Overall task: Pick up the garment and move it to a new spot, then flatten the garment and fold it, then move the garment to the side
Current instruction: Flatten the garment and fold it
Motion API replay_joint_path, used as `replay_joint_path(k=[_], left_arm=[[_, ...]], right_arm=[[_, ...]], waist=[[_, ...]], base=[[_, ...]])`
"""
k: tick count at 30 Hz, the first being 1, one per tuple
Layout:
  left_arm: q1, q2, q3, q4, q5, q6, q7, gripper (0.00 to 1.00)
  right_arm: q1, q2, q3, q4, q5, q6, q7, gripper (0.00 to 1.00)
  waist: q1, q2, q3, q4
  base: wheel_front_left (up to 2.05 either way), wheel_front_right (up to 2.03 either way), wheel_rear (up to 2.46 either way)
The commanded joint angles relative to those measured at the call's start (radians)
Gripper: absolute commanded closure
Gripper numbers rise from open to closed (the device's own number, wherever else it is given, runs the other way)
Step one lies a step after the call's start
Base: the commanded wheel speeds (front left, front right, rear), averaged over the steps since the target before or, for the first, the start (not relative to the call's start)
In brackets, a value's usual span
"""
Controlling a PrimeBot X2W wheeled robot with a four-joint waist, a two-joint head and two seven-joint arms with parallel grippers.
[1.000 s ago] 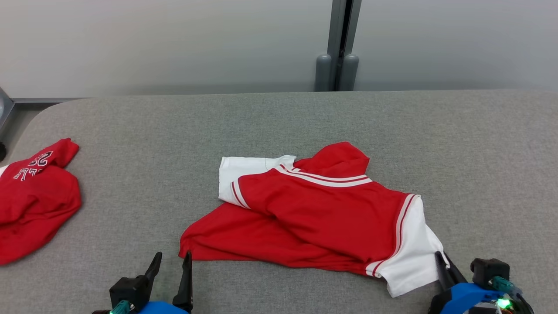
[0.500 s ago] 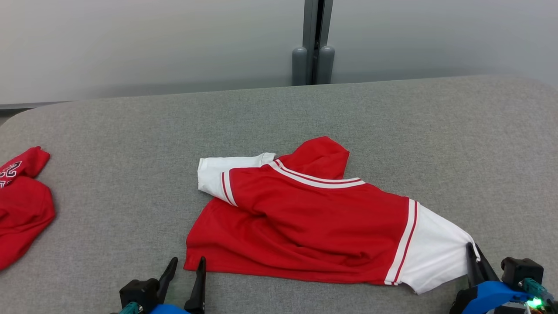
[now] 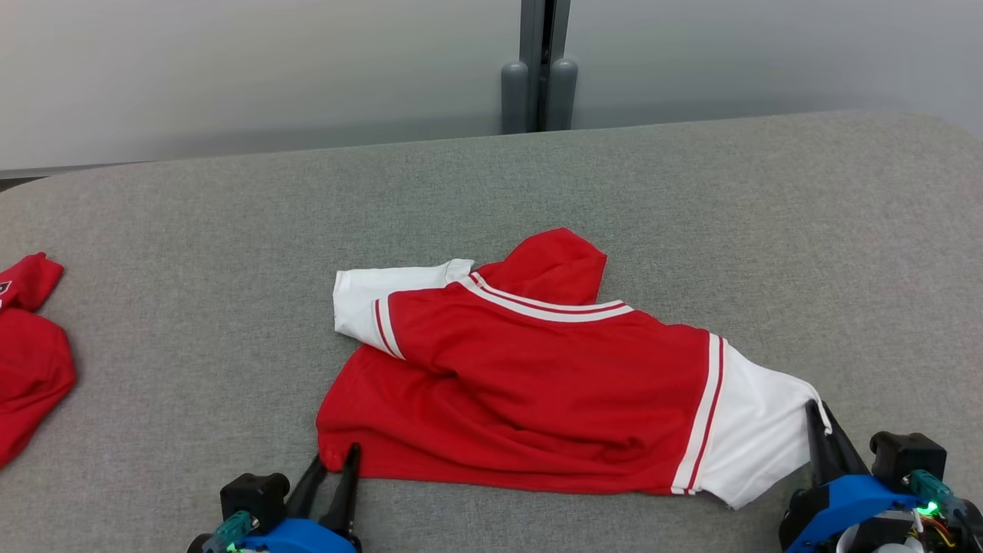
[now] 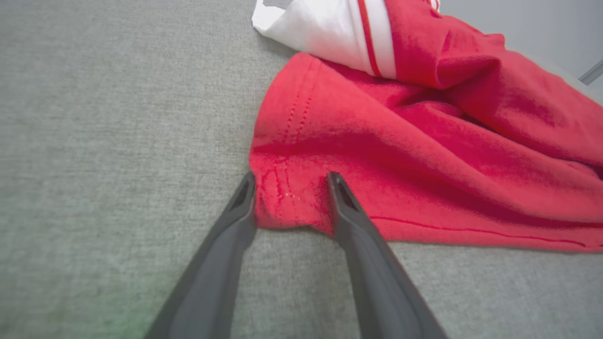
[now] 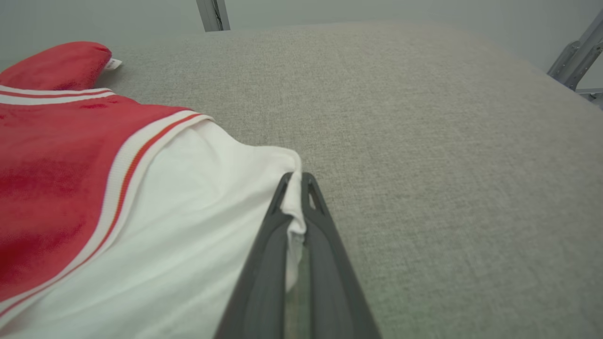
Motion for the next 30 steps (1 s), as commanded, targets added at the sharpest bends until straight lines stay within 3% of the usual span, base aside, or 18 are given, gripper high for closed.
replay_joint_path(k=[1, 5, 9, 14, 19, 25, 30], left_arm=[[-0.001, 0.003, -0.011, 0.006, -0.004, 0.002, 0.005, 1.00], [0.004, 0.008, 0.019, -0.038, -0.008, 0.002, 0.003, 1.00], [-0.005, 0.009, 0.061, -0.155, 0.008, 0.002, 0.003, 1.00], [-0.069, 0.051, 0.104, -0.320, 0.034, 0.002, 0.002, 1.00], [-0.201, 0.131, 0.114, -0.450, 0.065, 0.002, 0.002, 1.00], [-0.364, 0.219, 0.099, -0.528, 0.041, 0.002, 0.002, 1.00], [-0.460, 0.262, 0.074, -0.542, 0.000, 0.002, 0.040, 1.00]], right_arm=[[-0.013, -0.004, 0.000, -0.010, 0.006, -0.001, -0.001, 1.00], [-0.010, -0.004, 0.000, -0.039, 0.049, -0.001, -0.001, 1.00], [-0.032, -0.004, 0.017, -0.131, 0.178, 0.000, -0.001, 1.00], [-0.102, -0.005, 0.020, -0.289, 0.323, 0.000, -0.001, 1.00], [-0.212, -0.005, 0.025, -0.416, 0.430, 0.000, 0.007, 1.00], [-0.366, -0.005, -0.015, -0.587, 0.556, 0.000, 0.136, 1.00], [-0.458, -0.004, -0.042, -0.679, 0.574, 0.000, 0.267, 1.00]], waist=[[-0.0001, 0.0000, -0.003, 0.001], [-0.0001, 0.0000, -0.021, 0.011], [-0.0001, 0.0000, -0.050, 0.027], [-0.0001, 0.0000, -0.099, 0.039], [-0.0001, 0.0000, -0.149, 0.048], [-0.0001, 0.0000, -0.174, 0.051], [-0.0001, 0.0000, -0.163, 0.045]], base=[[0.00, 0.00, 0.00], [0.00, 0.00, 0.00], [0.00, 0.00, 0.00], [0.00, 0.00, 0.00], [0.00, 0.00, 0.00], [0.00, 0.00, 0.00], [0.00, 0.00, 0.00]])
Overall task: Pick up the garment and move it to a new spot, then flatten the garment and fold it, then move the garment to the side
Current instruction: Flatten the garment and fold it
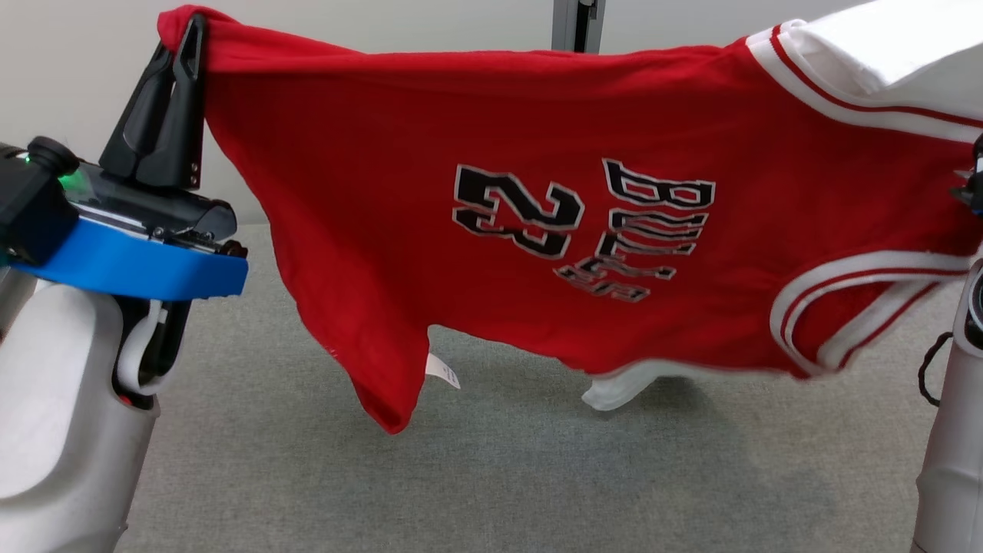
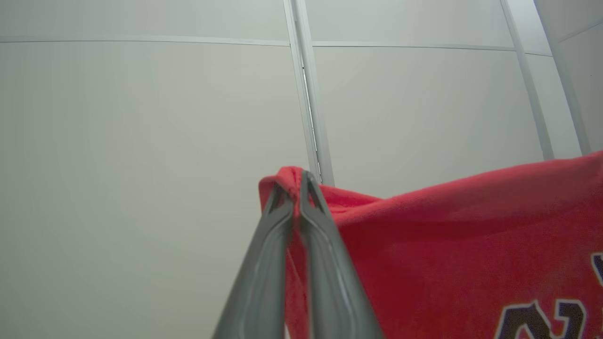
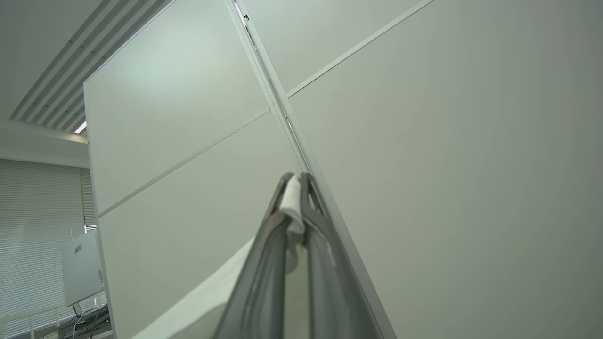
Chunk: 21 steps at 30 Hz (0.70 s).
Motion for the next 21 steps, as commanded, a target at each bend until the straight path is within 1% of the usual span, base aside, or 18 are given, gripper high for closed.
replay_joint_path(k=[1, 4, 7, 10, 11, 12, 13, 14, 15, 18, 21], left_arm=[[-0.021, 0.005, -0.009, 0.005, -0.013, 0.002, 0.014, 1.00], [-0.054, 0.015, -0.019, 0.028, -0.036, 0.002, 0.045, 1.00], [-0.090, 0.011, -0.009, 0.071, -0.058, 0.004, 0.053, 1.00], [-0.166, 0.014, 0.003, 0.140, -0.058, 0.004, 0.040, 1.00], [-0.203, 0.022, 0.007, 0.164, -0.046, 0.004, 0.032, 1.00], [-0.203, 0.022, 0.007, 0.164, -0.046, 0.004, 0.032, 1.00], [-0.283, 0.019, 0.023, 0.206, -0.037, 0.004, 0.009, 1.00], [-0.283, 0.019, 0.023, 0.206, -0.037, 0.004, 0.009, 1.00], [-0.330, 0.025, 0.029, 0.226, -0.018, 0.005, -0.003, 1.00], [-0.441, 0.016, 0.053, 0.270, 0.008, 0.005, -0.026, 1.00], [-0.502, -0.003, 0.090, 0.304, 0.007, 0.004, -0.033, 1.00]], right_arm=[[-0.019, -0.003, -0.004, -0.004, -0.011, 0.000, 0.022, 1.00], [-0.060, -0.003, -0.004, 0.017, -0.047, 0.000, 0.043, 1.00], [-0.120, -0.003, -0.014, 0.087, -0.078, 0.000, 0.022, 1.00], [-0.222, -0.003, -0.022, 0.182, -0.126, 0.000, -0.033, 1.00], [-0.265, -0.004, -0.022, 0.212, -0.161, 0.000, -0.051, 1.00], [-0.265, -0.004, -0.022, 0.212, -0.161, 0.000, -0.051, 1.00], [-0.365, -0.003, -0.014, 0.265, -0.203, 0.000, -0.093, 1.00], [-0.365, -0.003, -0.014, 0.265, -0.203, 0.000, -0.093, 1.00], [-0.419, -0.004, -0.015, 0.289, -0.222, 0.000, -0.120, 1.00], [-0.557, -0.004, -0.017, 0.355, -0.274, 0.000, -0.184, 1.00], [-0.639, -0.004, -0.031, 0.404, -0.300, 0.000, -0.224, 1.00]], waist=[[0.0001, 0.0000, 0.013, -0.003], [0.0001, 0.0000, 0.062, -0.013], [0.0001, 0.0000, 0.128, -0.022], [0.0001, 0.0000, 0.207, -0.032], [0.0001, 0.0000, 0.235, -0.034], [0.0001, 0.0000, 0.235, -0.034], [0.0001, 0.0000, 0.284, -0.034], [0.0001, 0.0000, 0.284, -0.034], [0.0001, 0.0000, 0.306, -0.035], [0.0001, 0.0000, 0.353, -0.037], [0.0001, 0.0000, 0.370, -0.036]], base=[[0.00, 0.00, 0.00], [0.00, 0.00, 0.00], [0.00, 0.00, 0.00], [0.00, 0.00, 0.00], [0.00, 0.00, 0.00], [0.00, 0.00, 0.00], [0.00, 0.00, 0.00], [0.00, 0.00, 0.00], [0.00, 0.00, 0.00], [0.00, 0.00, 0.00], [0.00, 0.00, 0.00]])
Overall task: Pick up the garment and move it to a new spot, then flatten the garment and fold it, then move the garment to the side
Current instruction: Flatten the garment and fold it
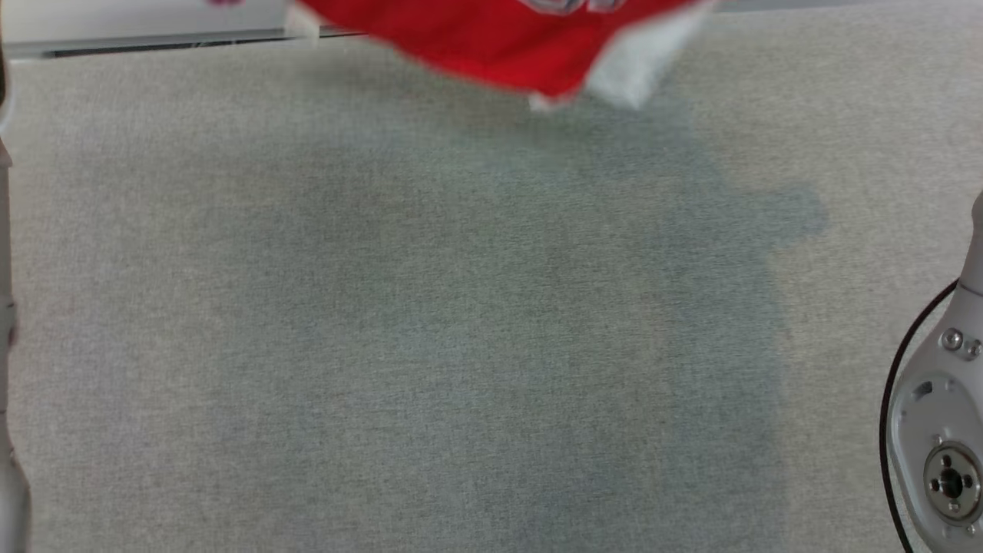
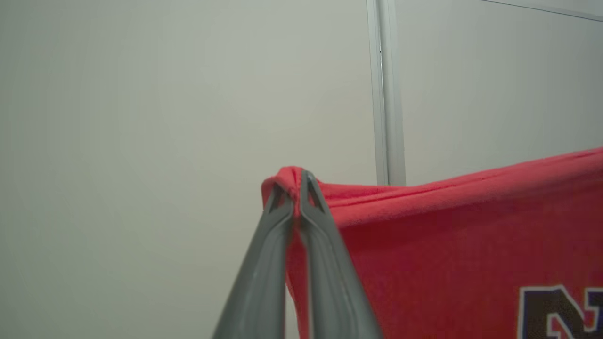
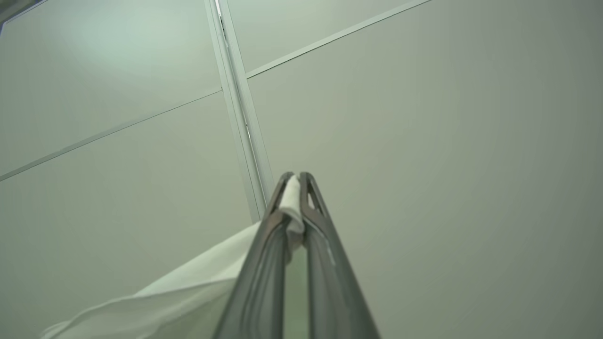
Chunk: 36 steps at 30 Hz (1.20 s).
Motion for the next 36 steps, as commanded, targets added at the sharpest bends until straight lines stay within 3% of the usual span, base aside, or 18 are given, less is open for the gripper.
replay_joint_path(k=[1, 8, 15, 22, 26, 36], left_arm=[[-0.006, 0.001, 0.013, -0.001, 0.003, 0.004, -0.003, 1.00], [0.243, -0.035, 0.051, 0.020, 0.005, 0.003, -0.004, 1.00], [0.647, -0.126, 0.090, 0.080, -0.014, 0.003, -0.004, 1.00], [0.933, -0.226, 0.102, 0.095, 0.022, 0.004, -0.004, 1.00], [1.051, -0.274, 0.101, 0.082, 0.051, 0.003, -0.004, 1.00], [1.220, -0.320, 0.099, 0.037, 0.122, 0.003, -0.004, 1.00]], right_arm=[[-0.008, -0.007, -0.011, 0.004, -0.001, 0.000, -0.008, 1.00], [0.229, -0.009, 0.023, 0.015, 0.060, -0.001, -0.037, 1.00], [0.719, -0.011, -0.019, -0.057, 0.230, -0.001, -0.041, 1.00], [1.113, -0.010, 0.013, -0.031, 0.368, -0.001, -0.042, 1.00], [1.230, -0.010, 0.038, -0.015, 0.398, -0.001, -0.041, 1.00], [1.394, -0.008, 0.049, -0.022, 0.395, -0.001, -0.041, 1.00]], waist=[[-0.0004, 0.0000, 0.008, 0.008], [-0.0004, 0.0000, -0.011, -0.004], [-0.0004, 0.0000, -0.060, -0.010], [-0.0004, 0.0000, -0.144, -0.005], [-0.0004, 0.0000, -0.201, -0.004], [-0.0004, 0.0000, -0.321, 0.024]], base=[[0.00, 0.00, 0.00], [0.00, 0.00, 0.00], [0.00, 0.00, 0.00], [0.00, 0.00, 0.00], [0.00, 0.00, 0.00], [0.00, 0.00, 0.00]])
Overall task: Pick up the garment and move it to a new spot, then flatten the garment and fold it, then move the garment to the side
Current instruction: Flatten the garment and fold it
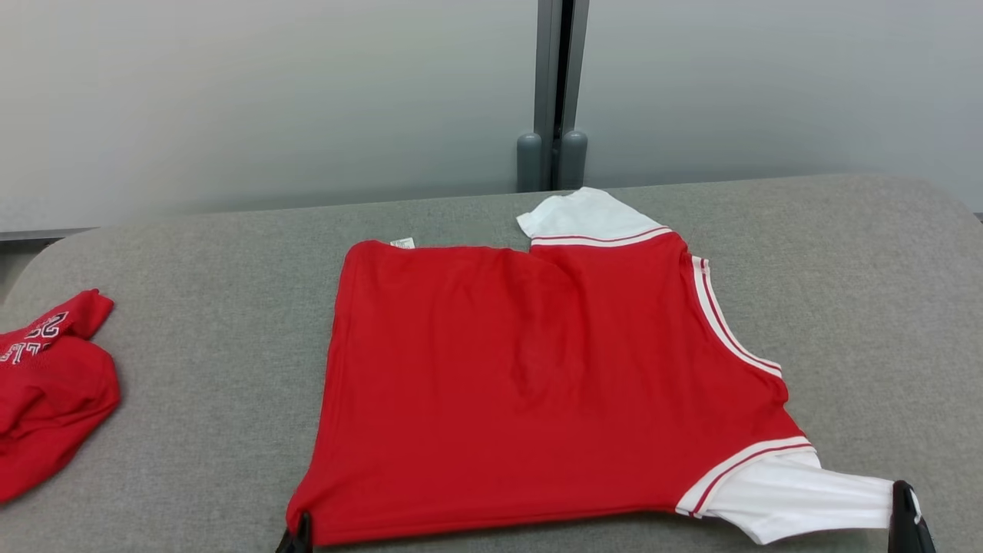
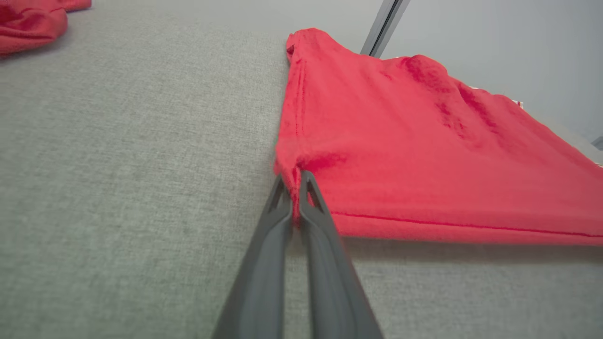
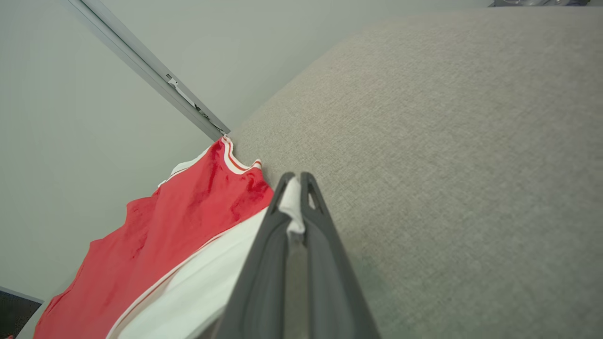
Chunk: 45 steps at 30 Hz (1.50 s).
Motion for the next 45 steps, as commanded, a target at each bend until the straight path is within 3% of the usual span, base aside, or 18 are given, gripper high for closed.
replay_joint_path(k=[1, 10, 16, 26, 36, 37, 38, 39, 45], left_arm=[[0.010, 0.001, 0.001, -0.011, 0.008, 0.004, -0.003, 1.00], [-0.046, 0.005, -0.038, -0.107, 0.043, 0.004, -0.003, 1.00], [-0.165, -0.005, -0.038, -0.060, 0.036, 0.004, -0.003, 1.00], [-0.346, 0.011, -0.092, 0.077, 0.017, 0.004, -0.003, 1.00], [-0.461, 0.019, -0.052, 0.205, 0.026, 0.004, -0.003, 1.00], [-0.467, 0.017, -0.052, 0.213, 0.028, 0.004, -0.003, 0.03], [-0.473, 0.015, -0.053, 0.217, 0.028, 0.004, -0.003, 0.00], [-0.476, 0.015, -0.048, 0.214, 0.032, 0.004, -0.003, 0.00], [-0.404, 0.003, 0.028, 0.140, 0.091, 0.009, -0.003, 0.00]], right_arm=[[0.015, -0.009, -0.007, -0.008, 0.009, -0.001, -0.006, 1.00], [-0.057, -0.009, 0.009, -0.069, 0.041, -0.001, -0.005, 1.00], [-0.212, -0.007, 0.048, 0.012, 0.058, -0.001, -0.005, 1.00], [-0.491, -0.008, 0.088, 0.202, -0.066, -0.001, -0.005, 1.00], [-0.642, -0.008, 0.028, 0.328, -0.249, -0.001, -0.005, 1.00], [-0.647, -0.008, 0.028, 0.327, -0.292, -0.001, -0.005, 0.83], [-0.649, -0.007, 0.032, 0.319, -0.331, -0.001, -0.005, 0.07], [-0.648, -0.007, 0.027, 0.302, -0.369, -0.001, -0.005, 0.00], [-0.544, -0.007, 0.042, 0.156, -0.567, -0.001, -0.005, 0.00]], waist=[[0.0003, 0.0000, -0.004, 0.001], [0.0003, 0.0000, 0.026, 0.023], [0.0003, 0.0000, 0.075, 0.030], [0.0003, 0.0000, 0.161, 0.023], [0.0003, 0.0000, 0.207, 0.022], [0.0003, 0.0000, 0.207, 0.022], [0.0003, 0.0000, 0.207, 0.022], [0.0003, 0.0000, 0.207, 0.022], [0.0003, 0.0000, 0.178, 0.022]], base=[[0.00, 0.00, 0.00], [0.00, 0.00, 0.00], [0.00, 0.00, 0.00], [0.00, 0.00, 0.00], [0.00, 0.00, 0.00], [0.00, 0.00, 0.00], [0.00, 0.00, 0.00], [0.00, 0.00, 0.00], [0.00, 0.00, 0.00]])
